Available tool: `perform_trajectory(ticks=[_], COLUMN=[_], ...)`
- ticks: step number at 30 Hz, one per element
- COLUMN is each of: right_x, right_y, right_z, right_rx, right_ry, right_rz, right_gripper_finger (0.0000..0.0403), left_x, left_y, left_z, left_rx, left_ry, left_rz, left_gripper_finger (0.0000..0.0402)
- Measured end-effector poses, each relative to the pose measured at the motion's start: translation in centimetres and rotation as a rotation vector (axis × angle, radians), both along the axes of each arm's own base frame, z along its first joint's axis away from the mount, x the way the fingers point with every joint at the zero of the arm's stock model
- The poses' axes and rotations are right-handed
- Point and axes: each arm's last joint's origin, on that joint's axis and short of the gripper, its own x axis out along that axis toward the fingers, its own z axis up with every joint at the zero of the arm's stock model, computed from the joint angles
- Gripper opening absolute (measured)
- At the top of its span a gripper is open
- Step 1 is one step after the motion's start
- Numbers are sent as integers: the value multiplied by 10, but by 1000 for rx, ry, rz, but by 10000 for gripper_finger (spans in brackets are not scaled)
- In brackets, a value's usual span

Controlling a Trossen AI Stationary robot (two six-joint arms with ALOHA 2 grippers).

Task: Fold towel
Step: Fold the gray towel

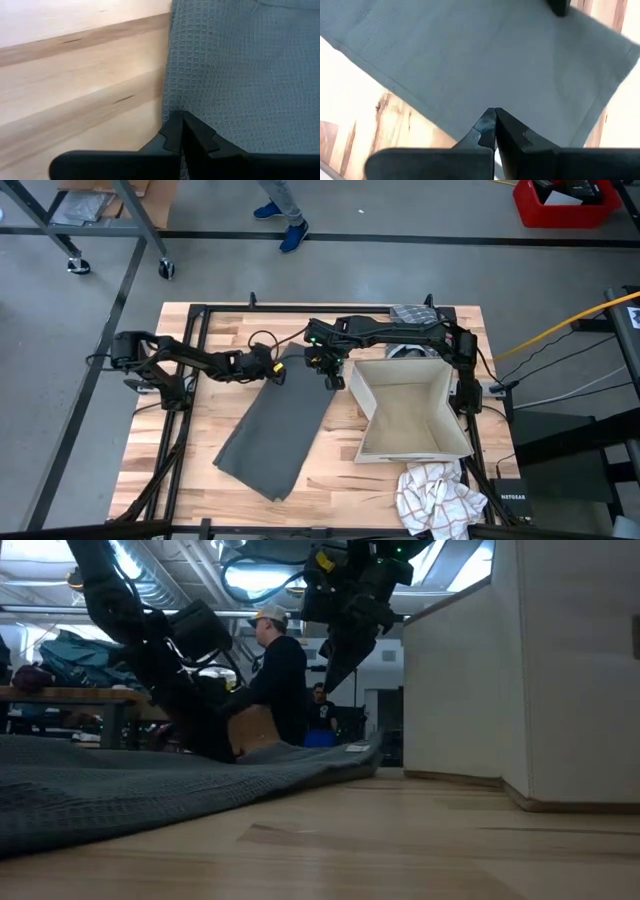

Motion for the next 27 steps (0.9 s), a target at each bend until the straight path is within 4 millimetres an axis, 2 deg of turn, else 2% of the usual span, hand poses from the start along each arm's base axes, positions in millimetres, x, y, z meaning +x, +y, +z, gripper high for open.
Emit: perform_trajectory(ticks=[6,14,20,24,27], right_x=[-3,-9,-9,-3,1], right_y=[0,1,1,0,-1], right_z=[-1,-4,-3,-2,0], right_rx=[-5,7,-12,-31,-46], right_ry=[34,99,92,34,-11], right_rz=[-4,4,44,42,47], right_gripper_finger=[14,14,14,14,14], left_x=[-15,-66,-91,-93,-94], left_y=[-4,-18,-31,-33,-34], left_z=[7,37,59,74,87], left_rx=[-25,-94,-158,-107,-47], left_ry=[110,311,269,124,15], left_rz=[-1,30,68,28,-73], left_gripper_finger=[0,0,0,0,0])
